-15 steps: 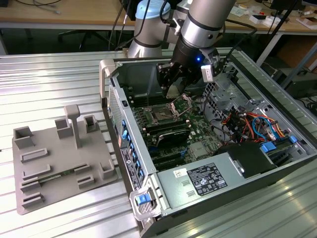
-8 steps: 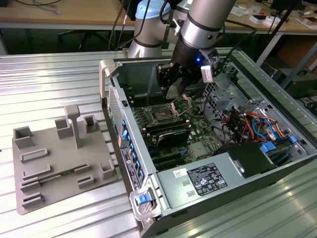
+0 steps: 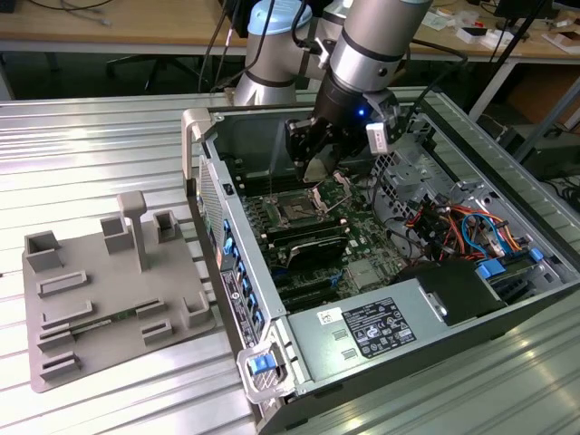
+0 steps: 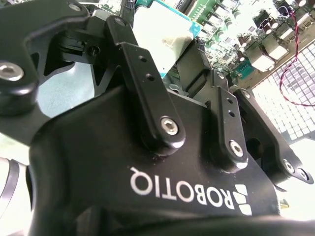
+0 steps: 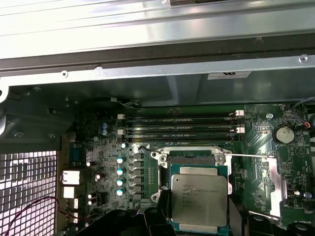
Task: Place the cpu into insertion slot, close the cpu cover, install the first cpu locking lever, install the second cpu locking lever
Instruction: 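Place the cpu into insertion slot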
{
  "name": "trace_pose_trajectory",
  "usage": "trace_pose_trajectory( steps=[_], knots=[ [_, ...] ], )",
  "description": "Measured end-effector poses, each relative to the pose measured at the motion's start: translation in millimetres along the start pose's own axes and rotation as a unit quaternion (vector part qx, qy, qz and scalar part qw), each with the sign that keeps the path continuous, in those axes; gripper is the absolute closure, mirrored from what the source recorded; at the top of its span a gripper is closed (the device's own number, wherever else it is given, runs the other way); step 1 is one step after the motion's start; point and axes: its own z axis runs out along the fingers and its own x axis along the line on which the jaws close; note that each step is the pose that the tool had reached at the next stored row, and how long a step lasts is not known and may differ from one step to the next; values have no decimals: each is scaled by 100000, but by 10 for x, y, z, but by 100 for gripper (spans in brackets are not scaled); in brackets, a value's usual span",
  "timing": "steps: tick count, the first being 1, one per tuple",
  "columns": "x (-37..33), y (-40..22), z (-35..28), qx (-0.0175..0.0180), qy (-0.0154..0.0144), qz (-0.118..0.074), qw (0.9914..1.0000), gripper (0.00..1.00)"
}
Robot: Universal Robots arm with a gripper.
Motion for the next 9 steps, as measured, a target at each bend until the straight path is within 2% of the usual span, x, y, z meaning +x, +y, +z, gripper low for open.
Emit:
trace_pose_trajectory(
  steps=[9],
  knots=[
    [-1, -2, 28, -2, -1, -1, 100000, 45]
  ],
)
